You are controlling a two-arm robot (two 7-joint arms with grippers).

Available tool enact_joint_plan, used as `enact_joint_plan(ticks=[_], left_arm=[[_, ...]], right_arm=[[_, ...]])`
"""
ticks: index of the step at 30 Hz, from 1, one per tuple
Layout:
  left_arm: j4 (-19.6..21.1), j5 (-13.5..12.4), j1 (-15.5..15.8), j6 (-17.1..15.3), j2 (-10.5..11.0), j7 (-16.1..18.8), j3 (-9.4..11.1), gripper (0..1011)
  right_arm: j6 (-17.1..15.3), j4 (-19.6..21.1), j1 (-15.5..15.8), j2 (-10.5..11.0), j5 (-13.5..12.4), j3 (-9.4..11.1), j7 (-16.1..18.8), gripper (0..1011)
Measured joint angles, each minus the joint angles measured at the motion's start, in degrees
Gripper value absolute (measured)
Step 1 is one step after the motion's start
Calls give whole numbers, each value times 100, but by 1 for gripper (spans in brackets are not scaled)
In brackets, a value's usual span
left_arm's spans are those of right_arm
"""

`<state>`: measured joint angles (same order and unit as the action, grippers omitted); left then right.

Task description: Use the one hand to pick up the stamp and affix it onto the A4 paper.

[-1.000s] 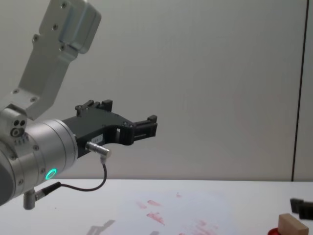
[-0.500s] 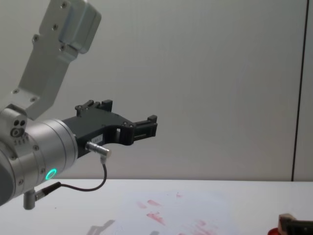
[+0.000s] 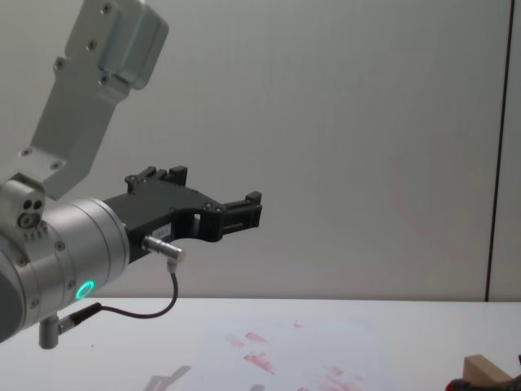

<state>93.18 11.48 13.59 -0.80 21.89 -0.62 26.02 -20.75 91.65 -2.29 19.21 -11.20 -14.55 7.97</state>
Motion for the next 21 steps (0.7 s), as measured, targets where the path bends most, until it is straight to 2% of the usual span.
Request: enact_joint_plan(ticks=[11,17,21], left_arm=[[0,0,0,0,0,0,0,1003],[0,0,0,0,0,0,0,1003],[0,0,0,0,0,0,0,1003]], right_arm=[[-46,-171,-73,-85,77,-37,-7,994],[-55,-215,-93,-106,98,-47,-6,880],[-59,-237,-103,-117,108,-51,-5,741]])
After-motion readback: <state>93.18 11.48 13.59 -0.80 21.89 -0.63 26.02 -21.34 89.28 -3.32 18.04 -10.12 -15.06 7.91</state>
